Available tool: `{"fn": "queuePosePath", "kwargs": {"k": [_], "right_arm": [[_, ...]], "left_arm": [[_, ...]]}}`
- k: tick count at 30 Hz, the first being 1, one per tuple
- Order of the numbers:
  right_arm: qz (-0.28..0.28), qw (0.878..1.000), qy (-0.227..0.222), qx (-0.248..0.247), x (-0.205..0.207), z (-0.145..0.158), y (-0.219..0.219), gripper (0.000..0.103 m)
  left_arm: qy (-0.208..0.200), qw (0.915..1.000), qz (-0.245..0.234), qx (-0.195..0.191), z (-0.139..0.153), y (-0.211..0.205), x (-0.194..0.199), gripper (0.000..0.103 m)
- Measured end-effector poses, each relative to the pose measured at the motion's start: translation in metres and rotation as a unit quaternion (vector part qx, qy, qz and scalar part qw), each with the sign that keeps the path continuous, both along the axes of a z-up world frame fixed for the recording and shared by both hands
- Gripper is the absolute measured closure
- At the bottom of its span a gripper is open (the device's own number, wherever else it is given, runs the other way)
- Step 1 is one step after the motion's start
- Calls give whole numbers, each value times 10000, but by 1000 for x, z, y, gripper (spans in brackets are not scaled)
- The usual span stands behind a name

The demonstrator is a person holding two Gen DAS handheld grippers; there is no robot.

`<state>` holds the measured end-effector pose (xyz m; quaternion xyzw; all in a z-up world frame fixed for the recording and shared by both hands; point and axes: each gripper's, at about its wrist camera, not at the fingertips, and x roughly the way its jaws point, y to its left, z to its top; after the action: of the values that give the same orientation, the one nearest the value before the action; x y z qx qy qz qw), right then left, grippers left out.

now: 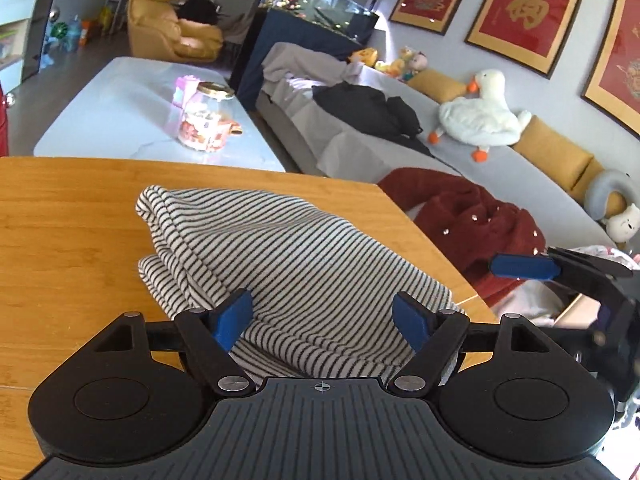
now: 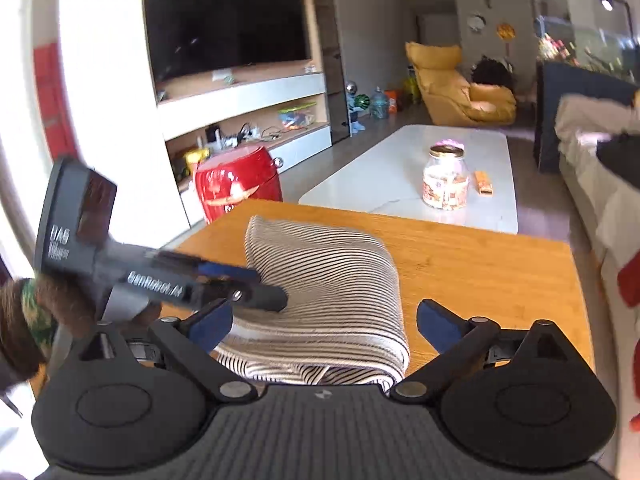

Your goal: Fold clothes

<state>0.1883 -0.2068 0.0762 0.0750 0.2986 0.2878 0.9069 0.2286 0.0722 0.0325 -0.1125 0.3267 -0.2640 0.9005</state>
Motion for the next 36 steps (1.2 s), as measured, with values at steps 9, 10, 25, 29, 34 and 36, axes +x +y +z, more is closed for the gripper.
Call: {"fn": "queuePosePath", "kwargs": {"k": [9, 10, 25, 29, 34, 36], "right_arm": [[-322, 9755, 1722, 1332, 59, -78, 9, 11], [-319, 9728, 1805, 1417, 54, -78, 12, 17], [-25, 9878, 1100, 1100, 34, -41, 5, 6], [-51, 9904, 1046, 901, 81, -28, 14, 6], [56, 9787, 1901, 779, 143, -53, 44, 6], [281, 9711, 2247, 759, 155, -66, 59, 11]], "left_arm": [[259, 9996, 109, -22, -11, 21, 0, 21], [290, 9995, 122, -27, -13, 23, 0, 19], [669, 9972, 243, -228, -33, 50, -3, 11], [635, 9976, 243, -155, -33, 49, -3, 10], [554, 9981, 254, -28, -31, 49, -8, 9], [555, 9981, 252, -24, -32, 50, -9, 9]]}}
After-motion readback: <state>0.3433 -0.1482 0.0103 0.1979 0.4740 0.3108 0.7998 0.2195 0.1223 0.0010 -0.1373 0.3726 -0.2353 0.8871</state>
